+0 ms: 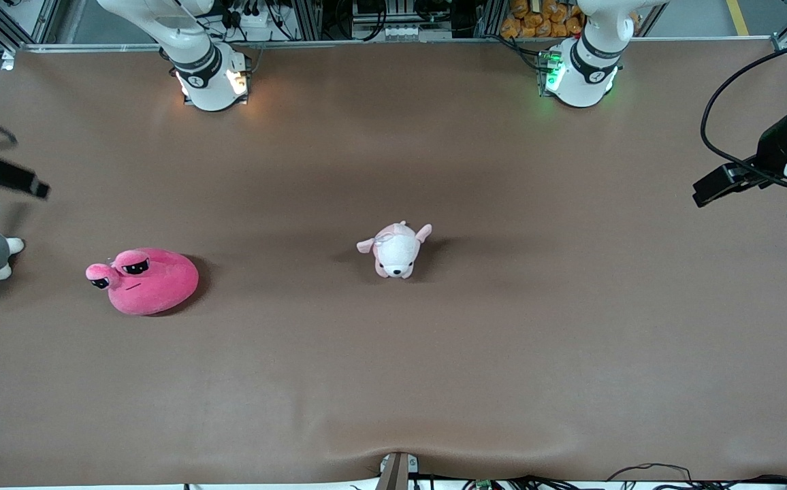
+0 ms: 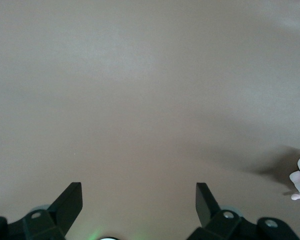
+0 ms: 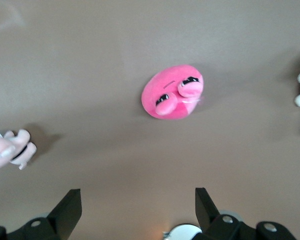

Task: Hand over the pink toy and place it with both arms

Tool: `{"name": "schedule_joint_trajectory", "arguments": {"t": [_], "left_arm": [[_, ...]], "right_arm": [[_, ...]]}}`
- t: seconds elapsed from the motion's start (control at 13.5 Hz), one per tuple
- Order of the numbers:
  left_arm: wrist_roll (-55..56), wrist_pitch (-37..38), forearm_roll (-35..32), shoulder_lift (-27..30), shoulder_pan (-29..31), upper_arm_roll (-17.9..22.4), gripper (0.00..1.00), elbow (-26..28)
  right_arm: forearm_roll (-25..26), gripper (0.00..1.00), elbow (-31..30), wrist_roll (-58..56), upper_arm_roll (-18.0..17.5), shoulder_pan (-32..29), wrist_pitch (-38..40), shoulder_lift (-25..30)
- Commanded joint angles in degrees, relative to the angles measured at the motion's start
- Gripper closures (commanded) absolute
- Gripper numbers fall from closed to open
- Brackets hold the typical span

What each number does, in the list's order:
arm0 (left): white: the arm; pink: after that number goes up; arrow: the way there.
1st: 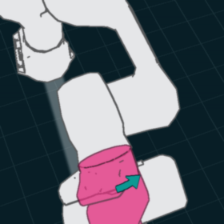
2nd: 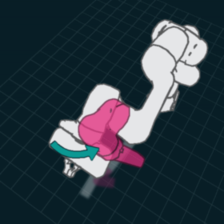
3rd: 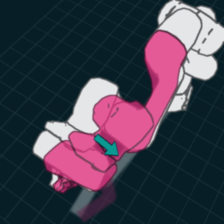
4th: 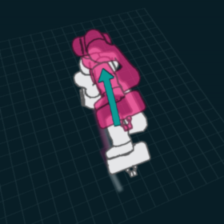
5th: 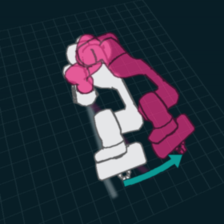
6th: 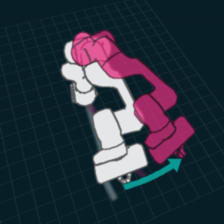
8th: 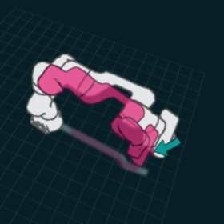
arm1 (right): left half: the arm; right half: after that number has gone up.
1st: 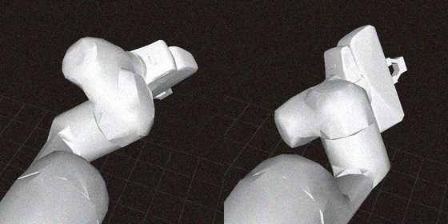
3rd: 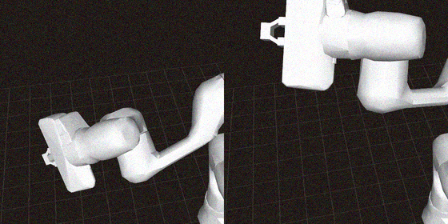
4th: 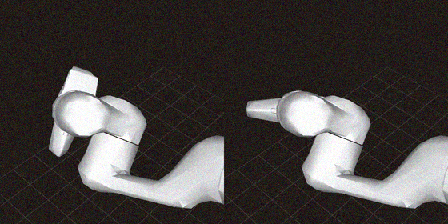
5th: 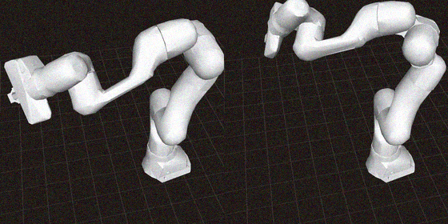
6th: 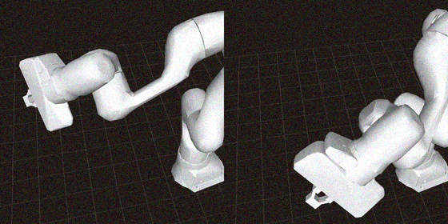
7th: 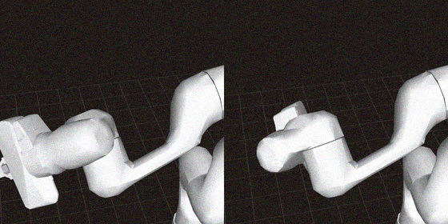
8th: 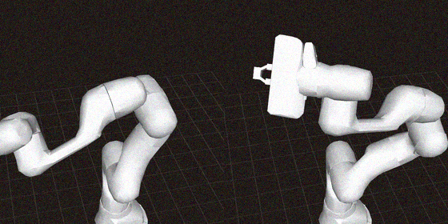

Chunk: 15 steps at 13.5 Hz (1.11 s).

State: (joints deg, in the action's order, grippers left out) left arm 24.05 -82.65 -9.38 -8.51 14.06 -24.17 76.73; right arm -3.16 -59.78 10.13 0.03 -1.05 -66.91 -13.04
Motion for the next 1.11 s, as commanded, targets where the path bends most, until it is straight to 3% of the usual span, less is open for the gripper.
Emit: {"name": "schedule_joint_trajectory", "arguments": {"t": [0.0,0.07,0.22,0.37,0.59,0.81,1.04], "left_arm": [[-1.5,-1.0,0.4,5.0,-4.4,5.4,0.00,4.8],[-3.2,-2.5,0.8,7.1,-8.6,10.9,0.00,7.4],[-6.0,-3.1,3.6,10.2,-13.6,18.2,0.00,11.4],[-7.1,-3.5,7.1,12.7,-15.4,22.9,0.00,14.6],[-10.7,-5.9,7.4,18.3,-15.2,24.0,0.00,20.9],[-10.8,-3.5,7.4,19.2,-15.6,23.9,0.00,21.0],[-10.9,-3.2,7.4,18.9,-15.6,22.6,0.00,20.4]], "right_arm": [[5.2,0.00,-14.5,-1.5,0.1,3.3,-3.7,11.0],[6.1,0.00,-19.5,-1.6,0.1,3.9,-6.0,13.8],[6.5,0.00,-27.7,-2.7,0.3,3.6,-10.6,18.6],[4.2,0.00,-28.6,-3.3,0.5,3.3,-10.5,19.1],[2.7,0.00,-26.4,-3.4,0.5,2.6,-10.6,18.3],[3.2,0.00,-21.9,-6.8,0.5,2.0,-10.2,15.3],[3.1,0.00,-21.7,-8.5,0.7,1.1,-10.3,15.2]]}}
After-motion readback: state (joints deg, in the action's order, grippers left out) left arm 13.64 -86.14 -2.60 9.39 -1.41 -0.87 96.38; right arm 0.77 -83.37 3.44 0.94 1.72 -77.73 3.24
